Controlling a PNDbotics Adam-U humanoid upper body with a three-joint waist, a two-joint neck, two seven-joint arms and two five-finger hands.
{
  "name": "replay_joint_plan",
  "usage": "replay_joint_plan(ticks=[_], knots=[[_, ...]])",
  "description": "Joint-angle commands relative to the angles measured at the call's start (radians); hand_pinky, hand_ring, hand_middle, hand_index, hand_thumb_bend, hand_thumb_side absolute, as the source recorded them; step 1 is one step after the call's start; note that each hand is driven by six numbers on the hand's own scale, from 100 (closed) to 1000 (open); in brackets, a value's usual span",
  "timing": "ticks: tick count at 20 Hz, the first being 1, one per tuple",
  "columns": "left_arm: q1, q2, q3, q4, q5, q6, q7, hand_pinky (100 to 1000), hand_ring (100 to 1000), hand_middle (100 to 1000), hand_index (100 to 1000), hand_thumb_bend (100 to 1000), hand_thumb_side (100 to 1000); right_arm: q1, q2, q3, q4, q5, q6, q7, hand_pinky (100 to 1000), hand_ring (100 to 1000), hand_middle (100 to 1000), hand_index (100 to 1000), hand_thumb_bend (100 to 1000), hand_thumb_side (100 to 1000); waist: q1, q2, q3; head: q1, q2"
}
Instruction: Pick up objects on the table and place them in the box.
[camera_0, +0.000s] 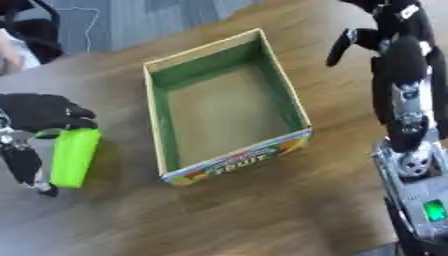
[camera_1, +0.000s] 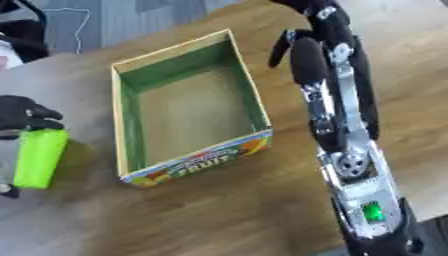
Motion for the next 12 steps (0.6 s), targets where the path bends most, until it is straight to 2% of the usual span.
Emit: replay_joint_plan(ticks=[1, 12], knots=[[0.002, 0.012, 0.016, 0.0, -0.015, -0.068, -0.071, 1000, 1000, 1000, 1000, 1000, 510, -0.017, 0.0, -0.006, -0.015, 0.002, 0.0, -0.004, 345, 834, 792, 937, 343, 1000, -0.01, -0.008, 0.005, 0.0, 0.0], [0.027, -0.015, 0.032, -0.041, -0.092, -0.03, -0.064, 1000, 1000, 994, 1000, 1000, 567, -0.019, 0.0, -0.008, -0.013, 0.001, 0.001, -0.005, 342, 835, 792, 939, 363, 1000, -0.02, -0.002, 0.011, 0.001, 0.0]])
